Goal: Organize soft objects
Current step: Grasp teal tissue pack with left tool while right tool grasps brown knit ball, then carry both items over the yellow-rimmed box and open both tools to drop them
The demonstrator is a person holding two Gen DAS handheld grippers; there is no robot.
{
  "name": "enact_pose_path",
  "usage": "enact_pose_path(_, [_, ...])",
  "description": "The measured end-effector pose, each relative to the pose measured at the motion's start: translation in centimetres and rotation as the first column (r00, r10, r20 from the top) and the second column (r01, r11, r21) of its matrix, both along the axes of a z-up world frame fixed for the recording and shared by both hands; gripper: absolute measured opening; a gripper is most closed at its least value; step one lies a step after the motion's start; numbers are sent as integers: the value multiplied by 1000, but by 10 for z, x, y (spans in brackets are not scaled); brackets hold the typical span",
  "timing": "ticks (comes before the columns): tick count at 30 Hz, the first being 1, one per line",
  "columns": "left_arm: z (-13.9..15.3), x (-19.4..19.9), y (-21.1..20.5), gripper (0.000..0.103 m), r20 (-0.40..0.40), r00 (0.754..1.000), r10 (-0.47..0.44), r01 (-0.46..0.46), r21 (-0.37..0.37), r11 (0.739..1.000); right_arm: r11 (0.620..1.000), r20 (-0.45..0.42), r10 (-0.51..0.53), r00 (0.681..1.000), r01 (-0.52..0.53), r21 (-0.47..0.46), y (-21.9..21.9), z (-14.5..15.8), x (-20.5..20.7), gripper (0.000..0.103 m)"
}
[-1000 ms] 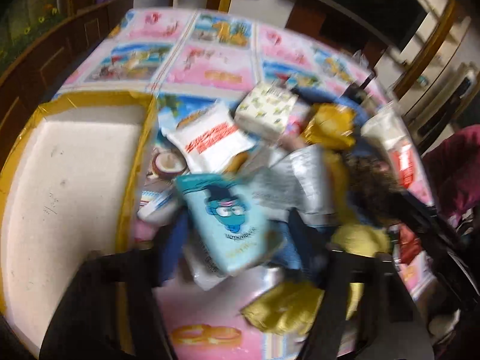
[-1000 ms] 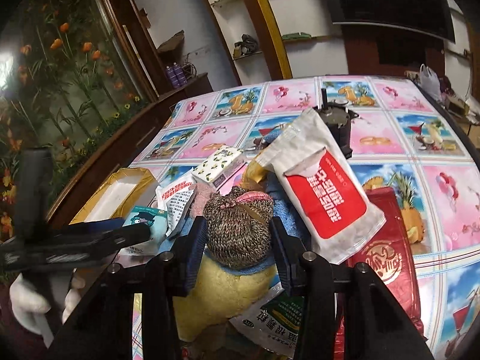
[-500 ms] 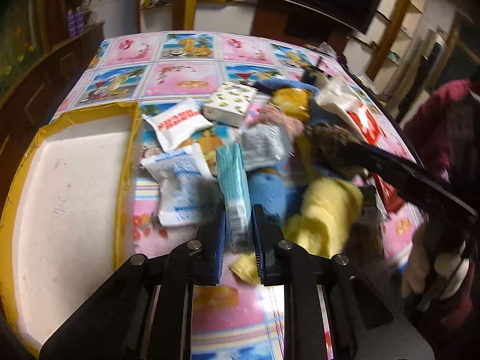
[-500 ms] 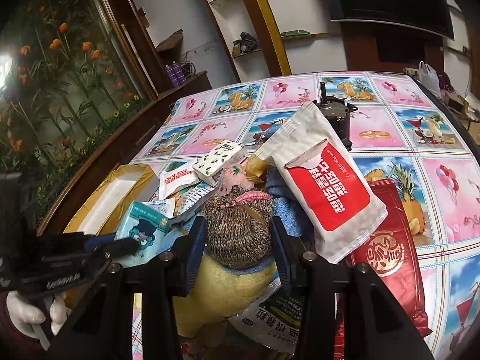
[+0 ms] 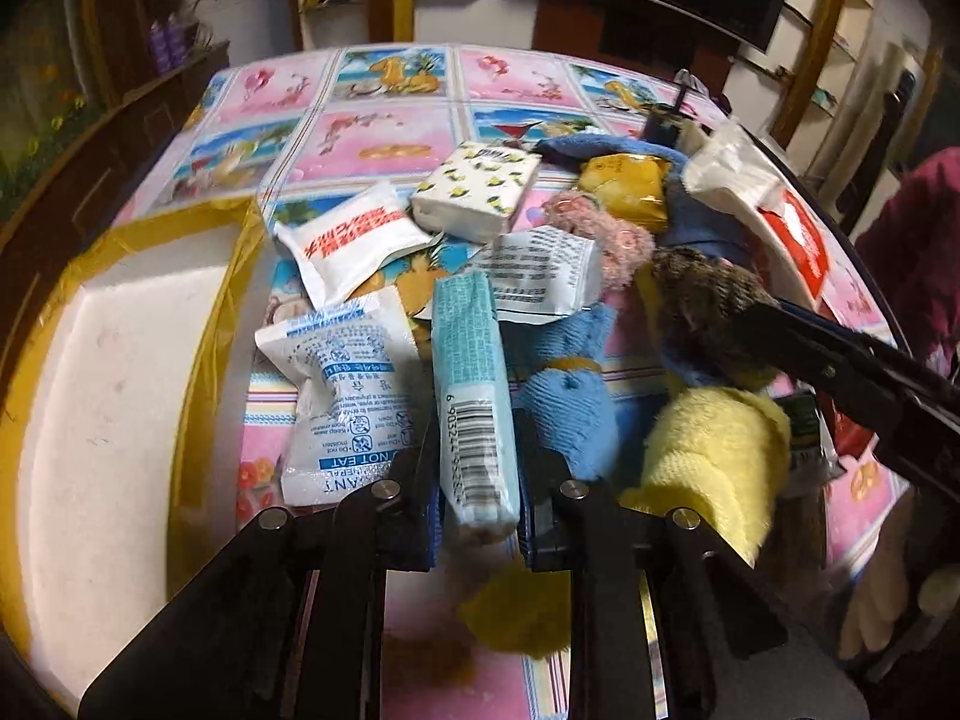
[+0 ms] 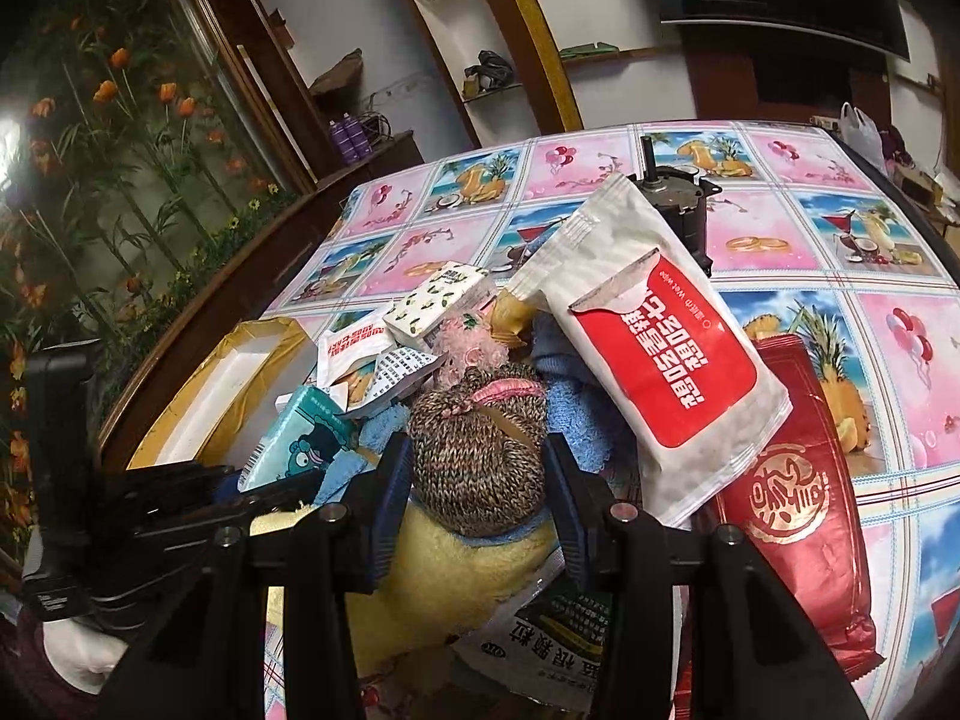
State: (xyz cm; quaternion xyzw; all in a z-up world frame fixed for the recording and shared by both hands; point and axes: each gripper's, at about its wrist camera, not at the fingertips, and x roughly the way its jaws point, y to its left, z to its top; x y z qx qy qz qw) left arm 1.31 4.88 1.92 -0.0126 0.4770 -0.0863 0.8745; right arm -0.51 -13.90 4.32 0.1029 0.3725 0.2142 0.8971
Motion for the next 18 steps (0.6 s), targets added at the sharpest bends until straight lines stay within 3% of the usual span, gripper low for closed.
enact_pose_path(2, [-2, 1, 13, 15, -21, 1000, 22, -24, -97, 995, 1000, 1, 2, 1000, -2, -4, 1, -1, 0, 44])
enact_pose_path(7, [21, -17, 27, 13, 34, 999, 21, -15, -184, 983, 1000, 7, -2, 1000, 2, 9, -1, 1, -2, 42])
enact_pose_path(11, [52, -44, 49, 13, 100, 995, 26, 4, -284, 959, 1000, 33, -11, 999, 10, 19, -3, 5, -5, 42])
enact_pose_path(18, [91, -81, 103, 13, 179, 981, 72, -12, -313, 950, 1000, 46, -24, 999, 25, -16, 4, 12, -15, 42])
